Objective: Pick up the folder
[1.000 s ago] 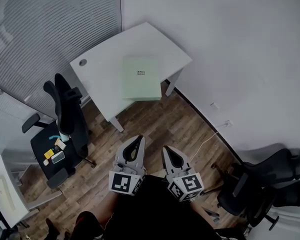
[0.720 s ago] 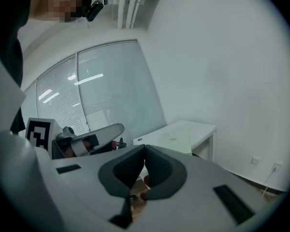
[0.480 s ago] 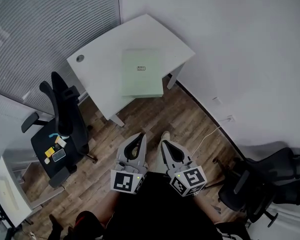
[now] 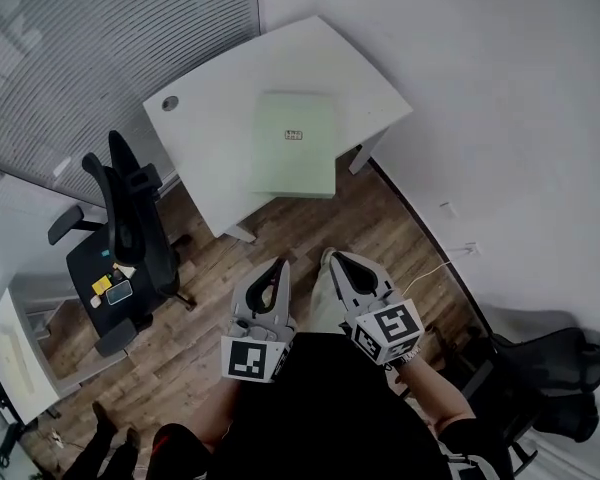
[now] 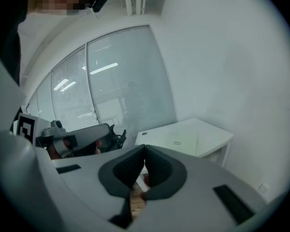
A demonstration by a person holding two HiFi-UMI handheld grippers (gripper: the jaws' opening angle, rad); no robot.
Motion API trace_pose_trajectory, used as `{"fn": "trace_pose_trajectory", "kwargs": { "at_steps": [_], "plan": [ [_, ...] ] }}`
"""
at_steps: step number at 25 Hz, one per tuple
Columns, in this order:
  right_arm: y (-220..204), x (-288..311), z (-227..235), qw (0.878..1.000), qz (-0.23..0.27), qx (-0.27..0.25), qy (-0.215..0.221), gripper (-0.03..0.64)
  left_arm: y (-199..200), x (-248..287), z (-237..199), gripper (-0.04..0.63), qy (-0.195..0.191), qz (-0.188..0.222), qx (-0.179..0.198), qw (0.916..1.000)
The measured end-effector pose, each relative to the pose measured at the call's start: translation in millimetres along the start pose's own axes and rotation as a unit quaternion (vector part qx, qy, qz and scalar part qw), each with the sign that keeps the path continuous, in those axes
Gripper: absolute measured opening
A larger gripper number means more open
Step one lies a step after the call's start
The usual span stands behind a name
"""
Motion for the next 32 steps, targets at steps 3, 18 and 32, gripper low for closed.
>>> {"fn": "trace_pose_trajectory", "kwargs": {
  "at_steps": [3, 18, 32],
  "plan": [
    [0, 18, 28, 1.0, -0.009, 0.011, 0.022, -0.002, 0, 19, -1, 0.005, 0.017, 0.01, 0.008, 0.9998],
    [-23, 113, 154, 0.983, -0.069, 0.121, 0.123, -0.001, 10, 107, 18, 0.005, 0.12, 0.046, 0.009, 0.9916],
    [-110, 160, 219, 0.926, -0.155, 0.317, 0.136, 0.0, -15, 140, 51, 0.005, 0.195, 0.038, -0.011, 0.98]
  ]
}}
Point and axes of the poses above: the fingertips, and each gripper's own axes: x forward along the fingers, z to its right, y out of its top, the point moved 9 cm from there along -x, backward along the fingers, and after that the axes turned 6 degrees about -x, right-handed, at the moved point
